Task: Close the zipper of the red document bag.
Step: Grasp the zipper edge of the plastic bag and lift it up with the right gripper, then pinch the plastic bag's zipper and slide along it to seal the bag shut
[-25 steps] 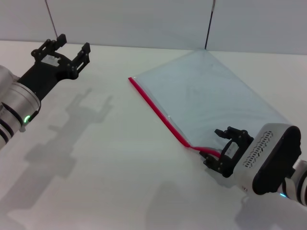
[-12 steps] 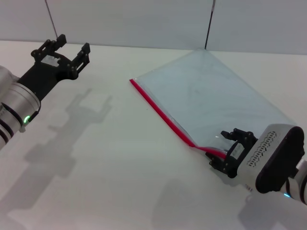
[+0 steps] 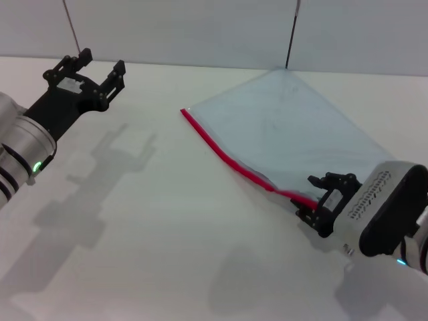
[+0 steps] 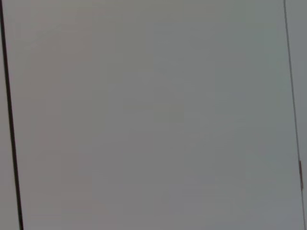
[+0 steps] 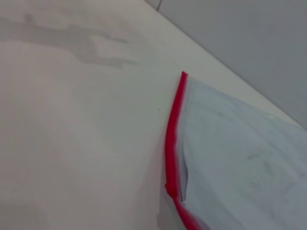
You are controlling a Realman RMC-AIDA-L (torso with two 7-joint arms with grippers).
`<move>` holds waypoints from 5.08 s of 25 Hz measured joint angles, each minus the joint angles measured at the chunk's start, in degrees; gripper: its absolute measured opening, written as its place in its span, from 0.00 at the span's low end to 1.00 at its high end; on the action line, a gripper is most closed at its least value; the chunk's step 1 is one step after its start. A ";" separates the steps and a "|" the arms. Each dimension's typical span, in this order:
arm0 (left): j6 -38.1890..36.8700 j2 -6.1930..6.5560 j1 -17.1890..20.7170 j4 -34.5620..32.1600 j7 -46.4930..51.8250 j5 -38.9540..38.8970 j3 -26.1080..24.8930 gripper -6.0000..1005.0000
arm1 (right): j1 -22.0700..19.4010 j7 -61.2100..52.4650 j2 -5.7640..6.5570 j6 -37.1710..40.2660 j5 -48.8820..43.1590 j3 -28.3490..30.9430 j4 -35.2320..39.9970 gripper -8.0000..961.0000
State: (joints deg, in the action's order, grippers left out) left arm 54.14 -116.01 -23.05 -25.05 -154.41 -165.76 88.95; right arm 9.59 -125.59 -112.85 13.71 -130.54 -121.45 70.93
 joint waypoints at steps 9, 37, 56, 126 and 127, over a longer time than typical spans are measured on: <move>0.00 0.14 0.02 0.00 0.32 0.22 0.48 0.67 | -0.68 -0.04 -1.34 0.03 0.06 2.15 1.36 0.46; 0.01 2.72 0.33 -15.08 20.86 41.00 0.02 0.65 | -1.71 0.01 -1.55 5.33 -0.07 6.33 7.16 0.09; 0.04 2.60 1.37 -40.09 40.78 80.92 -0.18 0.63 | -0.55 -0.01 -1.58 9.76 0.19 7.20 9.41 0.07; -1.66 -0.44 2.29 -34.03 14.11 70.70 0.88 0.59 | -0.22 2.28 -2.28 13.53 0.38 7.03 12.85 0.06; -1.67 -0.44 2.07 -33.64 13.82 70.48 0.94 0.59 | -0.21 2.28 -2.29 13.54 0.37 7.02 12.84 0.06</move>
State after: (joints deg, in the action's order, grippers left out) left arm 52.47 -116.45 -20.97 -58.69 -140.60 -95.28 89.89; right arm 9.37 -123.31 -115.14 27.25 -130.16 -114.43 83.77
